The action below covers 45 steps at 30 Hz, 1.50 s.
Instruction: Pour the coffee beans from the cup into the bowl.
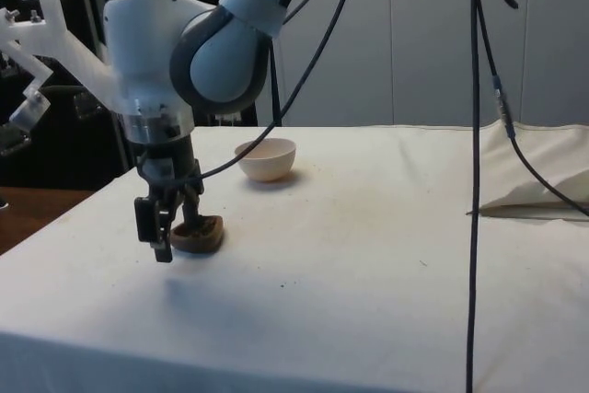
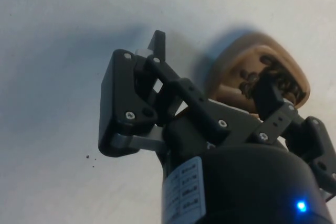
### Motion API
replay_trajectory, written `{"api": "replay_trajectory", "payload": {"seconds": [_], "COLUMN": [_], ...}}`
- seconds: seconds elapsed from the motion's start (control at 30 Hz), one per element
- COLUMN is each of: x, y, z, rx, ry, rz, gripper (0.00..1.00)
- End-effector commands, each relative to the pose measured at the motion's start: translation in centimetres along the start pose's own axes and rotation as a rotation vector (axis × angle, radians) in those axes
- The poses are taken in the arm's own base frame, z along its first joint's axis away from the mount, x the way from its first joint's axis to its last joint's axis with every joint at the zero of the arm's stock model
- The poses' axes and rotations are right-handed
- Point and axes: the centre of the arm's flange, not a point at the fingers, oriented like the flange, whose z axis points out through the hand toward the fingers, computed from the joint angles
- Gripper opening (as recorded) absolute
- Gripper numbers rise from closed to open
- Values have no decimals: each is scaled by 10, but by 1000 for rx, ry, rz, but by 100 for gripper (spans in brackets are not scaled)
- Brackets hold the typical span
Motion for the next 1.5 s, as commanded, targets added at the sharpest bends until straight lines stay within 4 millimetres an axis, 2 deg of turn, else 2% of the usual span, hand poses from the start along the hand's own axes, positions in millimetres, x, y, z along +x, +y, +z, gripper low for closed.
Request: {"api": "replay_trajectory", "payload": {"seconds": [0.0, 0.27, 1.47], "x": [0, 0, -1], "y": [1, 7, 6], "z": [2, 2, 4], "rx": [-2, -10, -40], "ry": [-3, -10, -5], "rz": [-1, -6, -17], "gripper": [100, 100, 100]}}
